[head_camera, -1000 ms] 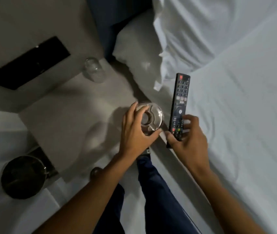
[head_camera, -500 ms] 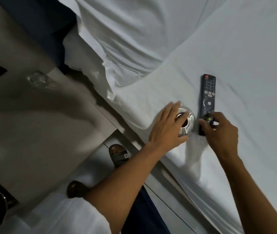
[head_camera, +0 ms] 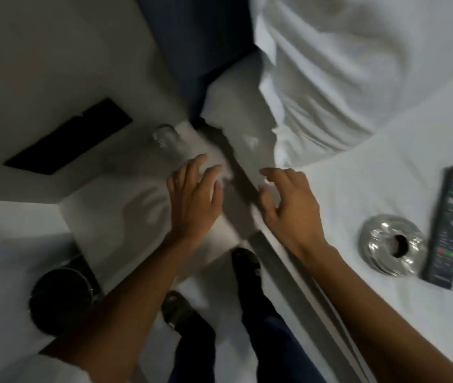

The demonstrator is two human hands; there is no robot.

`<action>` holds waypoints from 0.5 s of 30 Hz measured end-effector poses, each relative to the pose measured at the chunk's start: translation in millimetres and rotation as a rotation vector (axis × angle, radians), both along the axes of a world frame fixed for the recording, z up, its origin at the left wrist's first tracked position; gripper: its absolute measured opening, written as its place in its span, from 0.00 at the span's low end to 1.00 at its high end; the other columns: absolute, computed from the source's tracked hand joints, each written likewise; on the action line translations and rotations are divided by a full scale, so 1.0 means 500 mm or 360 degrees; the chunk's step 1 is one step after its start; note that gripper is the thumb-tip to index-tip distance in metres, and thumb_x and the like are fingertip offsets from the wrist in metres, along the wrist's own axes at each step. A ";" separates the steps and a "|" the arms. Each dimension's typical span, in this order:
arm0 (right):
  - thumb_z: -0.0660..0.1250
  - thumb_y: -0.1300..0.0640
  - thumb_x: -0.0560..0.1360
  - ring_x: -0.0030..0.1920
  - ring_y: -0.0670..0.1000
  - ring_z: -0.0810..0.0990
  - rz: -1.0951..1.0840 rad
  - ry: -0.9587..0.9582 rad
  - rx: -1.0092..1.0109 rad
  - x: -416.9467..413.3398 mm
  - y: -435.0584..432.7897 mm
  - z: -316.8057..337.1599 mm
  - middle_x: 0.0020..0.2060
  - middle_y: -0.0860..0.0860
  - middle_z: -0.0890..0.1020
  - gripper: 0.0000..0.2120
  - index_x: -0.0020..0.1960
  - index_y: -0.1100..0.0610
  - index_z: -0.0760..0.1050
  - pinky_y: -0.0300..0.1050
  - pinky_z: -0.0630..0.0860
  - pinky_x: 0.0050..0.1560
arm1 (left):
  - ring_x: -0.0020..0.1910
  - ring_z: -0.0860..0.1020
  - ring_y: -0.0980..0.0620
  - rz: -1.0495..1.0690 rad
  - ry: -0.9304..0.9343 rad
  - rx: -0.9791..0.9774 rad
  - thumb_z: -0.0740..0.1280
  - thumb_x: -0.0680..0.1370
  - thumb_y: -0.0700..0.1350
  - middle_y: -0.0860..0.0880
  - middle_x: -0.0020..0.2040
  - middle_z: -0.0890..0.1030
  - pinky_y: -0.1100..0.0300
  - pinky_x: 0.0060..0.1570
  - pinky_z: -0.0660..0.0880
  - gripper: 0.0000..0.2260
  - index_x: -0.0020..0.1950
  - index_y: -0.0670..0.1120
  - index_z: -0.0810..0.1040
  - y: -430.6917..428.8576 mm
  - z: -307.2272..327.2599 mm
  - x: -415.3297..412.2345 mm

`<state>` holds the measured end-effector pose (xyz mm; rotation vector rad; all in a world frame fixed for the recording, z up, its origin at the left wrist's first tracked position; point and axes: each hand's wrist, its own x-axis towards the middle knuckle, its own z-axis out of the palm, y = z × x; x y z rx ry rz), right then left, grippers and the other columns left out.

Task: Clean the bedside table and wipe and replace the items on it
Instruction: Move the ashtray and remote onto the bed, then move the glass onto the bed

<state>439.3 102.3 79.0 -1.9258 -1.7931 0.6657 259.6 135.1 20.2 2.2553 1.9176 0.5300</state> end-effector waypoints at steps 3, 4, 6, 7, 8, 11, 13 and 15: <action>0.64 0.60 0.71 0.54 0.60 0.76 0.0264 -0.0098 -0.0069 -0.092 0.083 -0.006 0.55 0.57 0.78 0.22 0.65 0.54 0.71 0.50 0.77 0.42 | 0.66 0.72 0.39 0.0260 0.0105 -0.0277 0.66 0.76 0.48 0.41 0.70 0.73 0.46 0.65 0.67 0.20 0.68 0.48 0.75 0.090 -0.004 -0.103; 0.64 0.60 0.70 0.54 0.60 0.76 0.0306 -0.0108 -0.0082 -0.115 0.106 -0.011 0.55 0.57 0.77 0.22 0.65 0.54 0.71 0.50 0.77 0.42 | 0.68 0.70 0.38 0.0319 0.0128 -0.0373 0.66 0.76 0.49 0.39 0.71 0.71 0.46 0.67 0.65 0.22 0.70 0.47 0.72 0.117 -0.010 -0.123; 0.64 0.61 0.70 0.55 0.61 0.75 0.0358 -0.0133 -0.0188 -0.150 0.146 -0.024 0.55 0.57 0.77 0.21 0.63 0.55 0.71 0.49 0.73 0.40 | 0.71 0.67 0.38 0.0413 0.0198 -0.0482 0.66 0.77 0.52 0.39 0.75 0.67 0.46 0.68 0.63 0.26 0.73 0.47 0.67 0.165 -0.030 -0.151; 0.64 0.61 0.71 0.55 0.61 0.75 0.0385 -0.0146 -0.0272 -0.159 0.160 -0.034 0.55 0.57 0.77 0.20 0.63 0.55 0.71 0.48 0.71 0.40 | 0.72 0.65 0.39 0.0430 0.0203 -0.0516 0.67 0.76 0.53 0.40 0.77 0.64 0.46 0.68 0.63 0.29 0.75 0.47 0.65 0.187 -0.040 -0.157; 0.64 0.61 0.71 0.55 0.61 0.75 0.0413 -0.0149 -0.0353 -0.163 0.169 -0.043 0.54 0.57 0.78 0.19 0.62 0.55 0.72 0.48 0.70 0.41 | 0.73 0.64 0.39 0.0422 0.0179 -0.0547 0.68 0.76 0.54 0.41 0.78 0.61 0.45 0.67 0.65 0.31 0.76 0.48 0.63 0.208 -0.048 -0.161; 0.64 0.60 0.71 0.52 0.61 0.77 0.0420 -0.0050 -0.0497 -0.153 0.175 -0.061 0.52 0.58 0.78 0.16 0.59 0.57 0.74 0.51 0.76 0.44 | 0.73 0.65 0.38 0.0278 0.0171 -0.0646 0.71 0.75 0.51 0.42 0.80 0.59 0.45 0.66 0.70 0.35 0.78 0.50 0.59 0.258 -0.081 -0.166; 0.63 0.59 0.70 0.50 0.60 0.77 0.0420 0.0046 -0.0538 -0.140 0.161 -0.069 0.51 0.57 0.78 0.16 0.57 0.57 0.74 0.52 0.78 0.44 | 0.72 0.68 0.40 0.0222 0.0181 -0.0762 0.71 0.75 0.48 0.43 0.78 0.63 0.49 0.67 0.70 0.34 0.78 0.52 0.60 0.275 -0.099 -0.167; 0.63 0.60 0.69 0.49 0.60 0.78 0.0399 0.0137 -0.0570 -0.127 0.138 -0.079 0.51 0.57 0.79 0.16 0.57 0.56 0.74 0.53 0.78 0.45 | 0.68 0.73 0.40 0.0186 0.0150 -0.0707 0.69 0.75 0.45 0.43 0.72 0.72 0.50 0.64 0.72 0.27 0.74 0.49 0.68 0.270 -0.110 -0.163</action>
